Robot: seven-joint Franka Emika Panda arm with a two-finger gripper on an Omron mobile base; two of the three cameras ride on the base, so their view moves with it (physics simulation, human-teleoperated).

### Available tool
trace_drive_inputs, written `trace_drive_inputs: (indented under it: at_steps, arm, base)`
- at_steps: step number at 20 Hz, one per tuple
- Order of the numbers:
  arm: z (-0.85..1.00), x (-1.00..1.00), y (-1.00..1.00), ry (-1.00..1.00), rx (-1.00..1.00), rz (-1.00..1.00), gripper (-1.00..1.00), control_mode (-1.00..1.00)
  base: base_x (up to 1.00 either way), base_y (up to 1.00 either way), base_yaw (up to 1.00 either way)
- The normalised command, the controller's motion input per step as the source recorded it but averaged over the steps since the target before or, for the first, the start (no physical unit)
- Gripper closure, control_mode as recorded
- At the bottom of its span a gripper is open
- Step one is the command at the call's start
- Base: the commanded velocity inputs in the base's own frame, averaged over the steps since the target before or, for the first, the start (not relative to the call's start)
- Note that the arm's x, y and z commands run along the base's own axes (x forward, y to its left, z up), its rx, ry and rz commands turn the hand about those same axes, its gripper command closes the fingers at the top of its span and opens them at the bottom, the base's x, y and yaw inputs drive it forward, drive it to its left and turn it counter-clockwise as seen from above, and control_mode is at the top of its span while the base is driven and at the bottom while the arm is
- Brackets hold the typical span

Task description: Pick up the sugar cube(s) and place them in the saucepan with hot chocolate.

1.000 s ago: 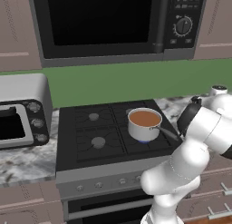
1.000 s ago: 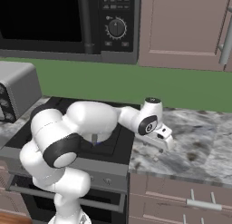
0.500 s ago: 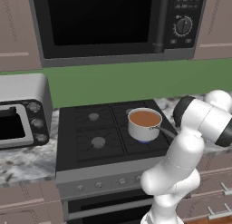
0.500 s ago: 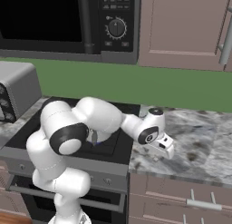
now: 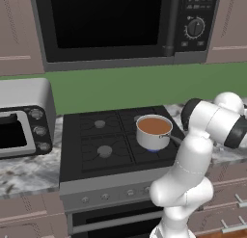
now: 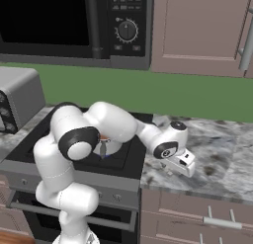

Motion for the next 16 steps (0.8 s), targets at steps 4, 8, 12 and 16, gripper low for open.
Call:
trace_drive_inputs:
  at_steps: [4,8,12,16]
  arm:
    - [0.00,-0.02,0.00,0.00,0.00,0.00,-1.00,-1.00]
    - [-0.07,0.00,0.01,0.00,0.00,0.00,-1.00,-1.00]
    - [-0.21,0.00,0.09,0.00,0.00,0.00,-1.00,-1.00]
    - [-0.21,0.00,0.10,0.00,0.00,0.00,-1.00,-1.00]
  base:
    - [0.00,0.00,0.00]
    - [0.00,0.00,0.00]
    - [0.00,0.00,0.00]
    - [0.00,0.00,0.00]
